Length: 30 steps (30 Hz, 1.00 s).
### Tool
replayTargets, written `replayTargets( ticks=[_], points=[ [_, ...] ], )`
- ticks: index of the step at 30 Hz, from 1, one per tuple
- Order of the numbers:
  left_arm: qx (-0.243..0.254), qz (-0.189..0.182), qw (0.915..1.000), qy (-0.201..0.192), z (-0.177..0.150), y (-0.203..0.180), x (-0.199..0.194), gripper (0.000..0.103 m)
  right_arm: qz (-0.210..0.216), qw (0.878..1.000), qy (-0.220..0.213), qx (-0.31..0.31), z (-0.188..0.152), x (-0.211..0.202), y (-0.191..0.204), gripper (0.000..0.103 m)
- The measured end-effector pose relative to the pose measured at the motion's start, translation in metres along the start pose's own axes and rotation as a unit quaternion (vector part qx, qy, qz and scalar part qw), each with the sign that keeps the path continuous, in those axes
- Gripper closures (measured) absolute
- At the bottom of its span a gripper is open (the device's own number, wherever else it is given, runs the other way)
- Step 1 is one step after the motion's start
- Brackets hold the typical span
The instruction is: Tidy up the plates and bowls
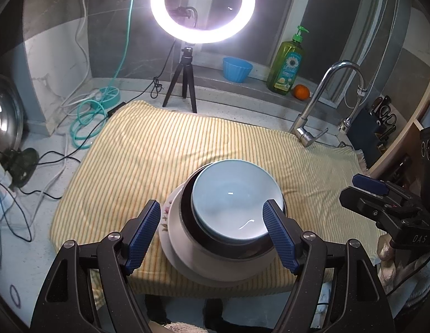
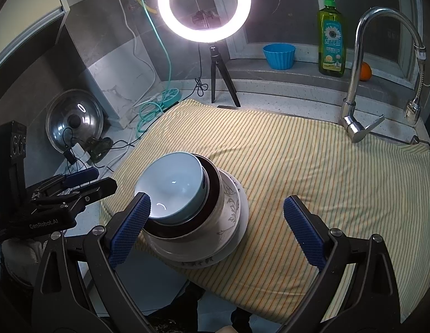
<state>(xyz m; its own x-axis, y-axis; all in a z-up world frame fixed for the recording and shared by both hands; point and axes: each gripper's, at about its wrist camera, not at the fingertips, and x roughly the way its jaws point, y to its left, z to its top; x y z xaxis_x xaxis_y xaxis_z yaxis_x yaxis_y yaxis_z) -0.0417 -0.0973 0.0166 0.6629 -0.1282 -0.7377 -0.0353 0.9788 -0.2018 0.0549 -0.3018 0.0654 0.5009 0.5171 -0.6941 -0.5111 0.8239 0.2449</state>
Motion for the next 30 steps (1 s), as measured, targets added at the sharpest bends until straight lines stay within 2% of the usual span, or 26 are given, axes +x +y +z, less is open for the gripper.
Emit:
replayTargets(
  ticks=[30],
  points=[
    [-0.001, 0.009, 0.9999, -0.006, 0.0078, 0.0008, 0.0050, 0.027, -0.008, 1.000, 0.002, 0.012, 0.0001, 0.0045, -0.0027, 0.005]
  ],
)
